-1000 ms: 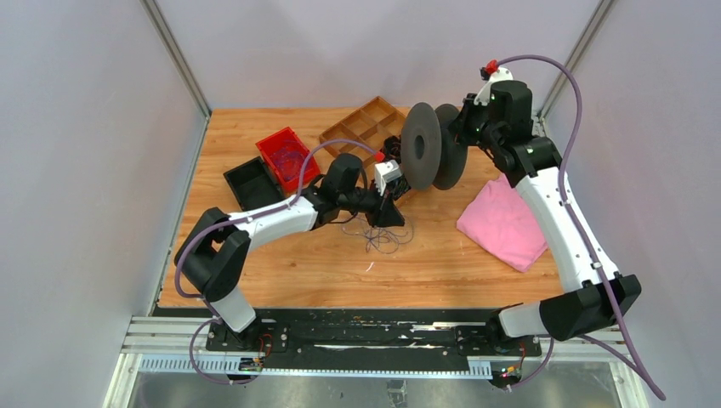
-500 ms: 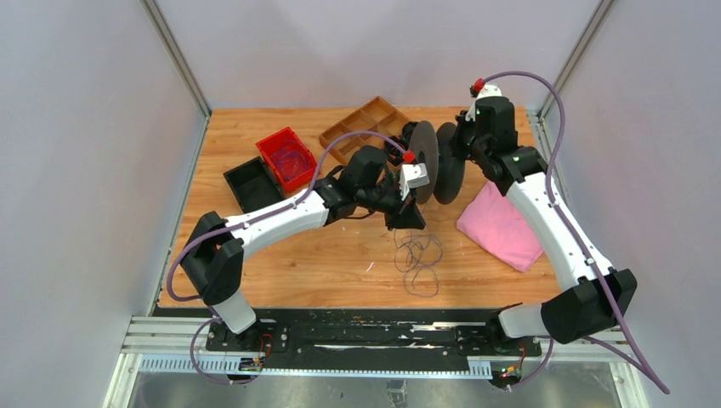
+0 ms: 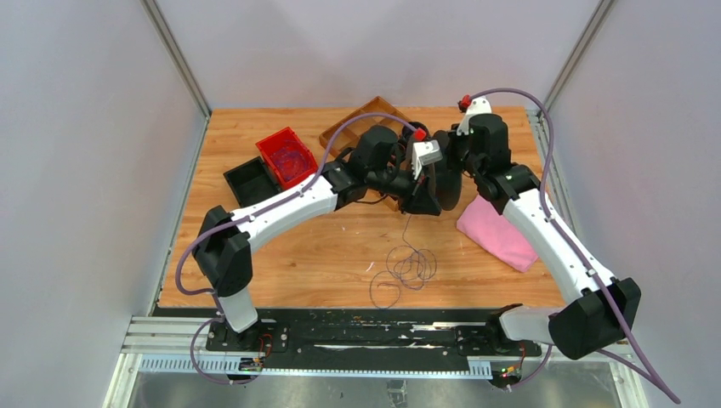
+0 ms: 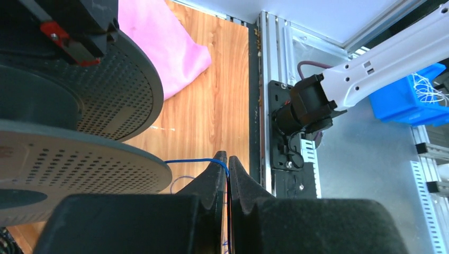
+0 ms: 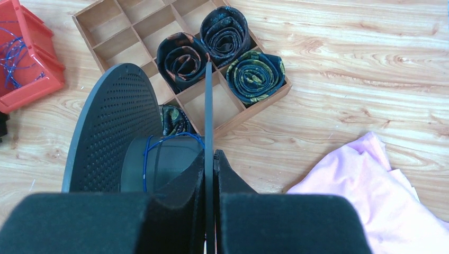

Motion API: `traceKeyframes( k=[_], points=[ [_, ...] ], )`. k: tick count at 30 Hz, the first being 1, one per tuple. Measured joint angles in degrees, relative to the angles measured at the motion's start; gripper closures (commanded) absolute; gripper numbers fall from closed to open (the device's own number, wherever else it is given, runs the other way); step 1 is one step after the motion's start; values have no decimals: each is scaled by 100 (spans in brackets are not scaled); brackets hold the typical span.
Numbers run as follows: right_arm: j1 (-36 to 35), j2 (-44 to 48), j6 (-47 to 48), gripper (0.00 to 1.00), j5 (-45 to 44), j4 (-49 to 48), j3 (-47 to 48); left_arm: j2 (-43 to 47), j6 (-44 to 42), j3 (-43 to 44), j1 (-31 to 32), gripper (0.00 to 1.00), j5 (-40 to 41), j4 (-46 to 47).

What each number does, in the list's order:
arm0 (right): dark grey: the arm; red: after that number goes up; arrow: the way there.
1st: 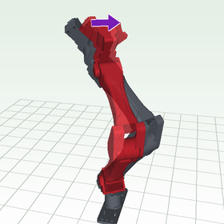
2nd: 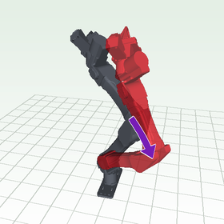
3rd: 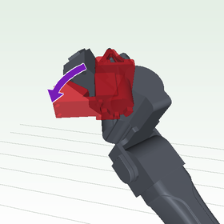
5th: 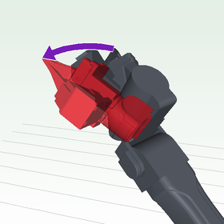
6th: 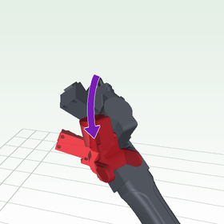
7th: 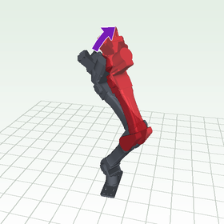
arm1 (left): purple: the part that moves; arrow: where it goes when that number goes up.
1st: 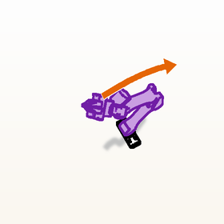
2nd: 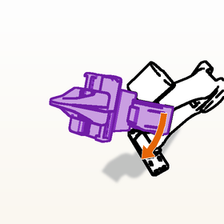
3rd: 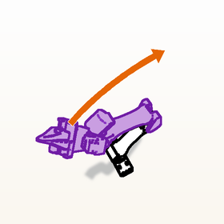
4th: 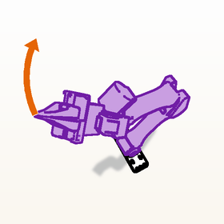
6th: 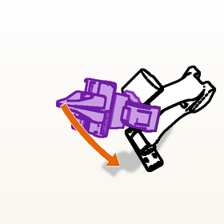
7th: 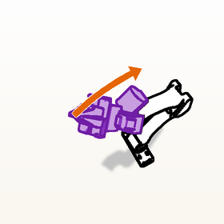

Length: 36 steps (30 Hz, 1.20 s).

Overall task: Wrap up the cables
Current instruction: Wrap the cable around the cable reel.

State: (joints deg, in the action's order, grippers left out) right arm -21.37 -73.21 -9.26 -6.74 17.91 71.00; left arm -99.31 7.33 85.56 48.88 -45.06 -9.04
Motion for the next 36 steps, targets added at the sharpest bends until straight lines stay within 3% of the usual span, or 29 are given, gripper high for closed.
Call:
traceKeyframes(
  k=[17,23,28,36],
  points=[
    [-42,245,754,99,278,-542,-662,-136,348,828,-343,89,-466,-431],
    [-42,326,1064,99,420,-570,-719,-131,26,1005,-649,88,-535,-870],
    [-42,400,1281,99,590,-597,-883,-122,-584,1488,-841,99,-442,-1650],
    [-66,514,1534,99,1344,-835,-1276,-59,-1036,1580,-870,100,-157,-2037]
  ],
)
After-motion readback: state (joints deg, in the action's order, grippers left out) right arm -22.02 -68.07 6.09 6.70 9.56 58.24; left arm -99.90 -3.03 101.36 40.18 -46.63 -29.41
